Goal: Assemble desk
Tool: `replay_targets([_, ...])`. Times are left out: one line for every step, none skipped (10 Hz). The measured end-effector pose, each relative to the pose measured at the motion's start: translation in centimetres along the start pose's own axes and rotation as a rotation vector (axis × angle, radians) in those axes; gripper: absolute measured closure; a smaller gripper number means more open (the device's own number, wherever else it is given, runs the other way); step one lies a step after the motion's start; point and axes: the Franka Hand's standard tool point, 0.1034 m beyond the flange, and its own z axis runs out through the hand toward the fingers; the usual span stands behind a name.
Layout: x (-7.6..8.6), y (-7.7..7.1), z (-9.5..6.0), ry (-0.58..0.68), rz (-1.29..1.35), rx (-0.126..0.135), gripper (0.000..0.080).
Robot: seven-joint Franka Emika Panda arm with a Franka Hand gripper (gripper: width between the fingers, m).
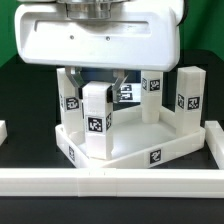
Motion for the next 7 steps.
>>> replay_targets([0.13,-0.07,0.03,0.001,0.116,0.0,0.0511])
replay_targets([0.18,-0.03,0.05,0.0,0.227,-0.002,0.0511])
replay_targets([0.2,0.01,0.06,-0.002,0.357,0.003,0.0511])
replay_targets([0.19,0.03,0.06,-0.004,0.412,0.003,0.0511])
replay_targets([0.2,0.06,0.05,-0.005,0.444,0.003,0.0511])
replay_targets([0.21,0.05,0.05,-0.004,0.429,0.003,0.0511])
replay_targets([0.17,0.03,0.08,-0.004,0.39,0.003,0.0511])
